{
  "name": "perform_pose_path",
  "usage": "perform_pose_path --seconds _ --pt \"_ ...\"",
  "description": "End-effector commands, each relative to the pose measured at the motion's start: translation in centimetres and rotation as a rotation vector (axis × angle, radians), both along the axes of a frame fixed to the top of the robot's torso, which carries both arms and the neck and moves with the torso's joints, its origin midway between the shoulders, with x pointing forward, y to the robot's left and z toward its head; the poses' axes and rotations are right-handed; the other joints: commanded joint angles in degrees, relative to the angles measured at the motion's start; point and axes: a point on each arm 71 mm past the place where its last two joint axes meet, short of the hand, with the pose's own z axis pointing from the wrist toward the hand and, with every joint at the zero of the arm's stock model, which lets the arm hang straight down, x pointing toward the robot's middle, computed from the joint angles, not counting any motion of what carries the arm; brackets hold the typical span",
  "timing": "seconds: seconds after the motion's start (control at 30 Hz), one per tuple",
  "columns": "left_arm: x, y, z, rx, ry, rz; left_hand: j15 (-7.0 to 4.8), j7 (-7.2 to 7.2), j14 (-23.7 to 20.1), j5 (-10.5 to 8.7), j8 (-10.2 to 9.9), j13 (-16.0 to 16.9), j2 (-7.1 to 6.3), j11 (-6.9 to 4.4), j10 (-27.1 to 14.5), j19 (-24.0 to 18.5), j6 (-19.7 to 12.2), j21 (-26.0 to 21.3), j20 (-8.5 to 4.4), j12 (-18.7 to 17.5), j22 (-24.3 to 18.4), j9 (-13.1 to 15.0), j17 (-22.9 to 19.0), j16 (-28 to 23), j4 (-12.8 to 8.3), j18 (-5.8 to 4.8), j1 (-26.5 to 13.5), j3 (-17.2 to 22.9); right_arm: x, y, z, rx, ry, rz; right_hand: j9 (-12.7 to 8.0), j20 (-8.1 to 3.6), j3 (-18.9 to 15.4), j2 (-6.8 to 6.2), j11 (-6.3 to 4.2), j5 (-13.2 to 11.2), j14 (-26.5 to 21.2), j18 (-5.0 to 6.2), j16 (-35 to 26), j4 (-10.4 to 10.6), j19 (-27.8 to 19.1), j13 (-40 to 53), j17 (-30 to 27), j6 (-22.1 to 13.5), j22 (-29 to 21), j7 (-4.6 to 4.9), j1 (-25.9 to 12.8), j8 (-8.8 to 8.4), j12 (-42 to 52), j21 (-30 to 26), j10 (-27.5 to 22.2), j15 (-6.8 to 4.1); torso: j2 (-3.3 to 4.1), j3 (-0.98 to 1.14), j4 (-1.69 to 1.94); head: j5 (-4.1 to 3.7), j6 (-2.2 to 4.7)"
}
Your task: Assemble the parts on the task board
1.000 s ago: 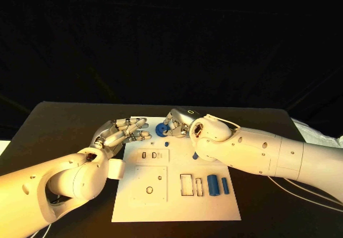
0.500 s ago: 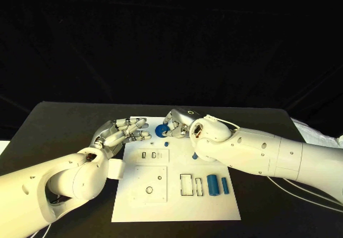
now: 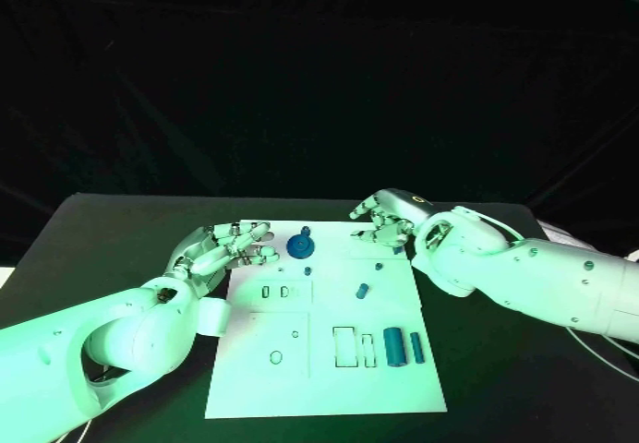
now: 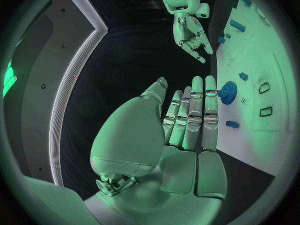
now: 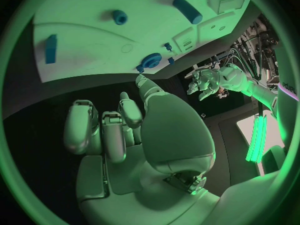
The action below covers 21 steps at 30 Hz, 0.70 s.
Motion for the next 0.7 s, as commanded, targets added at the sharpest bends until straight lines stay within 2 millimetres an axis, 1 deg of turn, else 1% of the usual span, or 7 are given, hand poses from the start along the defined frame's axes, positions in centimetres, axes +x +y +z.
perform_pose_path --seconds 0.03,0.17,0.3,0.4,0.53,0.6,0.7 --pt "0.0 -0.2 0.2 -0.01 -0.013 -0.022 0.25 0.2 -0.07 -0.19 -0.37 -0.07 0.03 0.05 -0.12 0.36 -0.11 -0.29 -0.11 -0.21 -0.08 -0.03 0.09 -0.19 -0.38 0.6 0.5 0.08 -0.3 -1.7 0.0 0.079 0.031 0.122 0.01 -0.11 -0.14 -0.36 0.0 0.38 4.88 -0.79 -0.02 -0.58 0.08 -0.34 9.91 0.53 -0.17 0.06 0.64 0.18 -0.4 0.23 -0.25 0.14 0.0 0.34 -0.73 0.02 0.22" --pt "0.0 -0.2 0.1 -0.01 -0.014 -0.023 0.25 0.2 -0.07 -0.19 -0.37 -0.07 0.03 0.05 -0.12 0.36 -0.11 -0.29 -0.11 -0.21 -0.08 -0.03 0.09 -0.19 -0.38 0.6 0.5 0.08 -0.2 -4.9 -0.5 0.068 0.049 0.096 -0.03 -0.09 -0.49 -0.89 0.02 0.47 4.85 -0.76 -0.06 -0.87 -0.05 -0.57 9.83 0.51 -0.32 0.06 0.74 0.12 -0.69 0.15 -0.45 0.16 0.01 0.61 -0.92 -0.03 0.31" --pt "0.1 -0.2 0.1 -0.01 -0.014 -0.022 0.23 0.18 -0.04 -0.19 -0.35 -0.06 0.06 0.03 -0.06 0.39 -0.05 -0.3 -0.12 -0.2 -0.09 -0.02 0.12 -0.19 -0.44 0.6 0.53 0.14 0.1 -6.9 -1.1 0.061 0.063 0.063 -0.04 -0.08 -0.6 -1.05 0.03 0.53 4.83 -0.75 -0.1 -1.0 -0.1 -0.67 9.77 0.49 -0.39 0.06 0.84 0.09 -0.81 0.12 -0.54 0.17 0.03 0.91 -1.08 0.13 0.33" --pt "0.2 -0.2 0.1 -0.01 -0.014 -0.022 0.23 0.18 -0.04 -0.19 -0.35 -0.06 0.06 0.03 -0.06 0.39 -0.05 -0.3 -0.12 -0.2 -0.09 -0.02 0.12 -0.19 -0.44 0.6 0.53 0.14 0.4 -7.8 -1.7 0.058 0.074 0.044 -0.05 -0.08 -0.62 -1.08 0.02 0.55 4.83 -0.75 -0.11 -1.06 -0.12 -0.73 9.74 0.48 -0.41 0.06 0.9 0.07 -0.88 0.1 -0.58 0.17 0.17 1.14 -1.15 0.21 0.46" --pt "0.2 -0.2 0.0 -0.01 -0.013 -0.022 0.23 0.18 -0.04 -0.19 -0.35 -0.06 0.06 0.03 -0.06 0.39 -0.05 -0.3 -0.12 -0.2 -0.09 -0.02 0.12 -0.19 -0.44 0.6 0.53 0.14 0.6 -8.1 -2.5 0.056 0.09 0.032 -0.06 -0.07 -0.64 -1.11 0.03 0.57 4.82 -0.73 -0.12 -1.14 -0.16 -0.78 9.74 0.46 -0.47 0.06 0.99 0.05 -0.95 0.07 -0.63 0.17 0.24 1.32 -1.2 0.3 0.35" --pt "0.2 -0.2 0.0 -0.01 -0.013 -0.023 0.23 0.18 -0.04 -0.19 -0.35 -0.06 0.06 0.03 -0.06 0.39 -0.05 -0.3 -0.12 -0.2 -0.09 -0.02 0.12 -0.19 -0.44 0.6 0.53 0.14 0.6 -8.2 -2.9 0.055 0.098 0.028 -0.06 -0.07 -0.64 -1.11 0.03 0.57 4.82 -0.73 -0.12 -1.14 -0.16 -0.78 9.74 0.46 -0.47 0.06 0.99 0.05 -0.95 0.07 -0.63 0.17 0.19 1.15 -1.13 0.2 0.25" --pt "0.2 -0.2 0.0 -0.01 -0.012 -0.022 0.23 0.18 -0.04 -0.19 -0.35 -0.06 0.06 0.03 -0.06 0.39 -0.05 -0.3 -0.12 -0.2 -0.09 -0.02 0.12 -0.19 -0.44 0.6 0.53 0.14 0.8 -8.4 -3.3 0.053 0.108 0.022 -0.06 -0.07 -0.65 -1.12 0.03 0.58 4.8 -0.71 -0.17 -1.19 -0.2 -0.8 9.64 0.43 -0.57 0.06 1.05 0.03 -0.98 0.03 -0.65 0.17 0.13 1.11 -1.1 0.14 0.12"
